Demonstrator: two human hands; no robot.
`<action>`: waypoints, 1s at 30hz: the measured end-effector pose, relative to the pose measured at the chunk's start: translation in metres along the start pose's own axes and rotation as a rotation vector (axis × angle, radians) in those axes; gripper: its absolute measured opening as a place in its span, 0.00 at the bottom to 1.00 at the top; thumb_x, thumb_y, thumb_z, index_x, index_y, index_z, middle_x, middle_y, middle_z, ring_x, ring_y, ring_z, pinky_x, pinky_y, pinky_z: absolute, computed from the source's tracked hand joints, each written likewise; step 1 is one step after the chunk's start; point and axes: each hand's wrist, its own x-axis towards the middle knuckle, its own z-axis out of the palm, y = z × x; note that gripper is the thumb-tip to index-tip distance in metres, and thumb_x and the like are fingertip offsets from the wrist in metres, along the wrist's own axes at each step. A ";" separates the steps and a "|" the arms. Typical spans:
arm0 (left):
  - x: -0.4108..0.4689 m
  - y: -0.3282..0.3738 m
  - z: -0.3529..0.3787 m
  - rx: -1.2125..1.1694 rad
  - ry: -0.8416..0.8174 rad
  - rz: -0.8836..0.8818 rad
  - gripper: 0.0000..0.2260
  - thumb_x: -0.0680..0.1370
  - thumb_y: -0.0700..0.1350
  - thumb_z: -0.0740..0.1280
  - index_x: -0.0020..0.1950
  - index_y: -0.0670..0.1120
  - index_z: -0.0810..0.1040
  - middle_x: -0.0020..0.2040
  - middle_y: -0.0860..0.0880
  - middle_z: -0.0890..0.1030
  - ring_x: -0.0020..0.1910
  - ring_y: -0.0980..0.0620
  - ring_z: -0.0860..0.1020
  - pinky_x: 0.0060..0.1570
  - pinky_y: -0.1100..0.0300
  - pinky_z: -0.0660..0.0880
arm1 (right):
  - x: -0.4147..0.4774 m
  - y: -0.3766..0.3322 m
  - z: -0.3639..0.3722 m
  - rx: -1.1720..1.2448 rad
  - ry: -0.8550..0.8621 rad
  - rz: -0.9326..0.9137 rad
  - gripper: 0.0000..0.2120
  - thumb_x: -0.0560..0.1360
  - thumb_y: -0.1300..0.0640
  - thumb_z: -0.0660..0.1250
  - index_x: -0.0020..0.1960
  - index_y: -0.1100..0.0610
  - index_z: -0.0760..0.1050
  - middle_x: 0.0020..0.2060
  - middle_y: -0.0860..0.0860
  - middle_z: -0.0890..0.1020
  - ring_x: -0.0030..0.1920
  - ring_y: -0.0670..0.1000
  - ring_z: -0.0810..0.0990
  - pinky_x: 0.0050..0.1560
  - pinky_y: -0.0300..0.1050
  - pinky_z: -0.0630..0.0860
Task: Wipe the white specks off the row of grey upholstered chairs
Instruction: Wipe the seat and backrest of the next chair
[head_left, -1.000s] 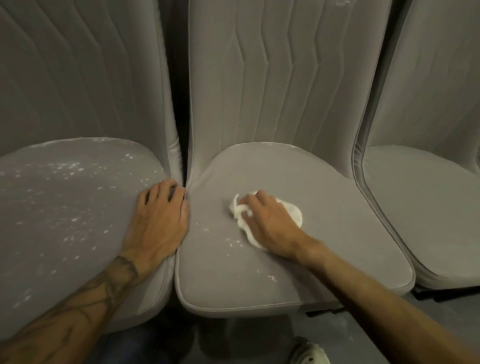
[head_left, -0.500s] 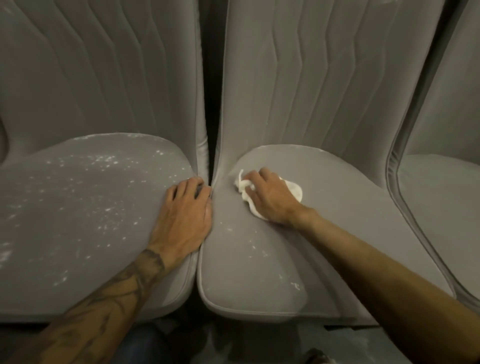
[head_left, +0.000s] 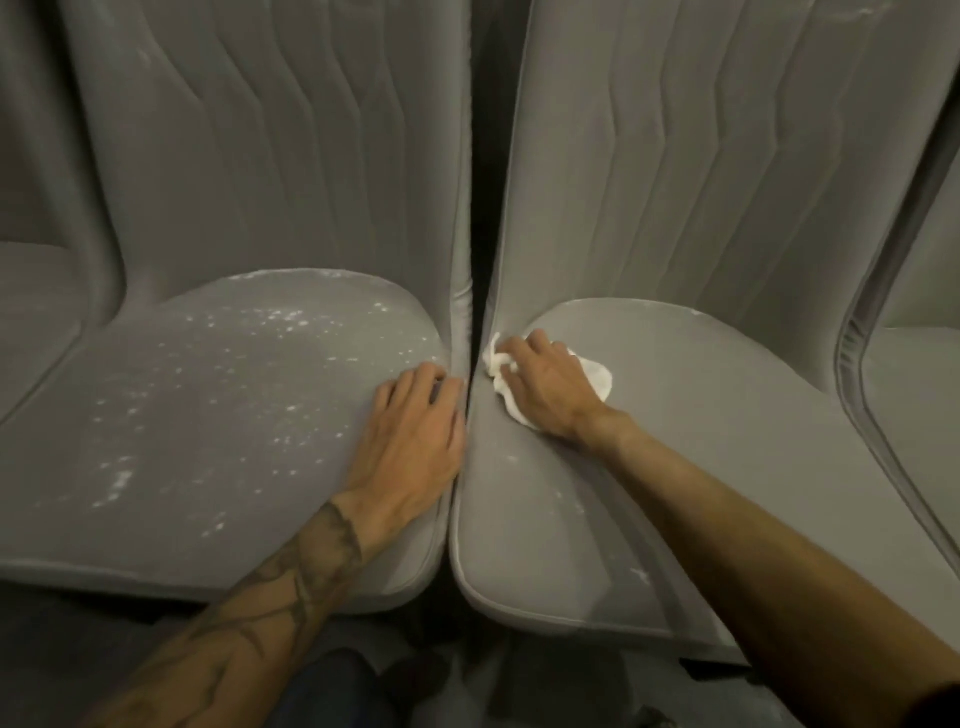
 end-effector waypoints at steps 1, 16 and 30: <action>-0.005 -0.003 0.001 0.023 -0.003 0.010 0.10 0.84 0.45 0.58 0.60 0.46 0.77 0.56 0.46 0.76 0.55 0.45 0.75 0.57 0.48 0.72 | 0.000 -0.006 0.002 -0.009 0.012 -0.008 0.16 0.83 0.52 0.58 0.67 0.58 0.71 0.60 0.60 0.74 0.56 0.65 0.75 0.58 0.55 0.68; -0.017 -0.004 0.001 0.043 -0.064 0.014 0.18 0.80 0.46 0.50 0.63 0.46 0.75 0.60 0.45 0.76 0.59 0.45 0.75 0.62 0.48 0.71 | -0.038 -0.033 0.012 0.052 0.019 -0.250 0.12 0.83 0.55 0.59 0.62 0.60 0.73 0.56 0.58 0.76 0.52 0.60 0.74 0.56 0.55 0.70; -0.018 -0.007 0.003 0.049 -0.077 -0.006 0.13 0.79 0.47 0.58 0.63 0.50 0.73 0.61 0.48 0.74 0.61 0.46 0.73 0.63 0.50 0.70 | -0.084 -0.042 -0.006 0.105 -0.056 -0.354 0.12 0.82 0.50 0.57 0.60 0.53 0.73 0.52 0.52 0.76 0.50 0.53 0.74 0.54 0.48 0.71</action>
